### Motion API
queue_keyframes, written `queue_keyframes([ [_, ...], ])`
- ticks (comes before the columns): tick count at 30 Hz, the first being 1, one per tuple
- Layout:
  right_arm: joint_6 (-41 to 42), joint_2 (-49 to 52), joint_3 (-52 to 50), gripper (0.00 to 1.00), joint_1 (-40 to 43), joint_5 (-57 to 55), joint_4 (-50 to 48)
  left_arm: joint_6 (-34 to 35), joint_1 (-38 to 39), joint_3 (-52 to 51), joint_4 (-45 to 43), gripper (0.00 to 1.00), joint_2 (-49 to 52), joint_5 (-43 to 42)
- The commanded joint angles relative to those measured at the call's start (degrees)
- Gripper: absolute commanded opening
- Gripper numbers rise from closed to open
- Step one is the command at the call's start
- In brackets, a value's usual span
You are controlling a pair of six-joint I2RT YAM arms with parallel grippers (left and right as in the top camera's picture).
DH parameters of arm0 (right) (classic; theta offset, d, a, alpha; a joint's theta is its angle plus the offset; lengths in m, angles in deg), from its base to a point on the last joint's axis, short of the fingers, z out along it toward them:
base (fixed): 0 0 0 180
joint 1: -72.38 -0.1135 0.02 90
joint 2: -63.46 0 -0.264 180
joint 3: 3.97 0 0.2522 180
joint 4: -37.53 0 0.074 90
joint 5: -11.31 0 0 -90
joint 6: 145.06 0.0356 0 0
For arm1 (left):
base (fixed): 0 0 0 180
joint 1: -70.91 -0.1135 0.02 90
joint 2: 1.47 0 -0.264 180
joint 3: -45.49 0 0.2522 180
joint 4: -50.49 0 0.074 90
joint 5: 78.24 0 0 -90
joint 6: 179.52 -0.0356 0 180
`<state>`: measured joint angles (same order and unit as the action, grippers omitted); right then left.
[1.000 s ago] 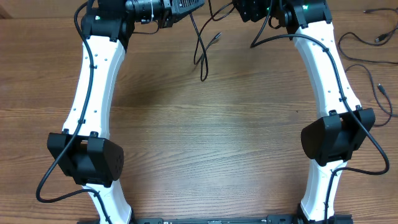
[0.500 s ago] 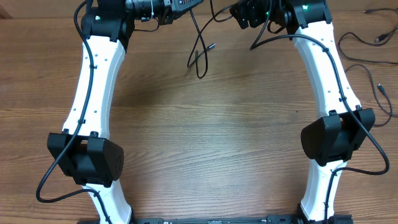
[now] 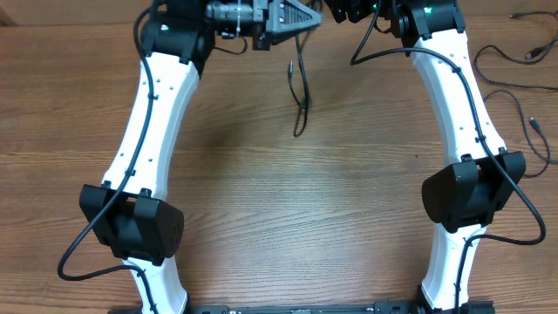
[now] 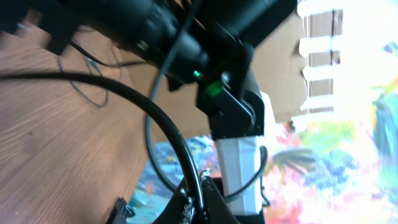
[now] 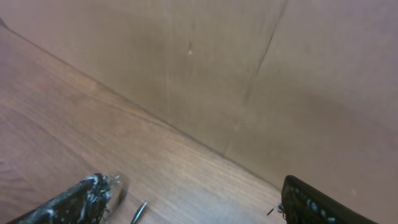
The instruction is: Untangle cables
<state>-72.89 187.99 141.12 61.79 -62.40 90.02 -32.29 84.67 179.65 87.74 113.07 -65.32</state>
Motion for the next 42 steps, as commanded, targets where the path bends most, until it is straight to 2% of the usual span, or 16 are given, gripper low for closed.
queue_keyframes([
  [1, 0.3, 1.5, 0.6, 0.89, -0.2, 0.3, -1.5, 2.5, 0.1, 0.6, -4.3, 0.04, 0.0, -5.0],
  [5, 0.3, 2.9, 0.6, 0.90, -0.2, 0.3, -1.9, 7.0, -0.2, 0.6, -15.1, 0.04, 0.0, -5.9],
  [8, 0.3, 3.0, 0.6, 0.93, -0.2, 0.2, -2.3, 7.1, -1.0, 0.6, -19.4, 0.04, 0.0, -4.5],
  [11, 0.5, 2.6, 0.8, 0.92, 0.1, -2.4, -4.5, 7.1, -2.6, 0.6, -19.4, 0.04, 0.0, -3.4],
  [12, 1.7, 2.3, 0.8, 0.90, 0.3, -4.0, -5.7, 7.0, -3.2, 0.6, -19.2, 0.04, 0.1, -3.4],
  [14, 3.2, 1.8, 0.8, 0.79, 0.8, -4.2, -6.4, 6.1, -4.2, 0.6, -18.8, 0.04, 0.1, -3.5],
  [16, 4.6, 1.1, 0.8, 0.77, 1.2, -4.2, -6.1, 4.2, -5.2, 0.6, -18.6, 0.04, 0.1, -3.4],
  [21, 4.6, 0.2, 0.8, 0.78, 1.4, -4.1, -4.5, -0.7, -7.9, 0.6, -15.0, 0.04, 0.1, -0.7],
  [24, 4.6, 0.2, 0.8, 0.88, 1.3, -3.5, -3.9, -4.0, -8.9, 0.6, -10.6, 0.04, 0.1, 0.5],
  [26, 4.6, 0.2, 0.8, 0.88, 1.3, -1.0, -3.7, -6.0, -9.0, 0.6, -7.6, 0.04, 0.1, 1.1],
  [34, 5.9, 0.3, 0.7, 0.87, 1.2, 7.1, -2.8, -5.6, -9.6, 0.6, -7.3, 0.04, 0.1, 4.9],
  [42, 5.9, 0.3, 0.7, 0.87, 0.9, 7.4, -2.2, -2.8, -10.8, 0.6, -10.1, 0.04, 0.1, 7.5],
])
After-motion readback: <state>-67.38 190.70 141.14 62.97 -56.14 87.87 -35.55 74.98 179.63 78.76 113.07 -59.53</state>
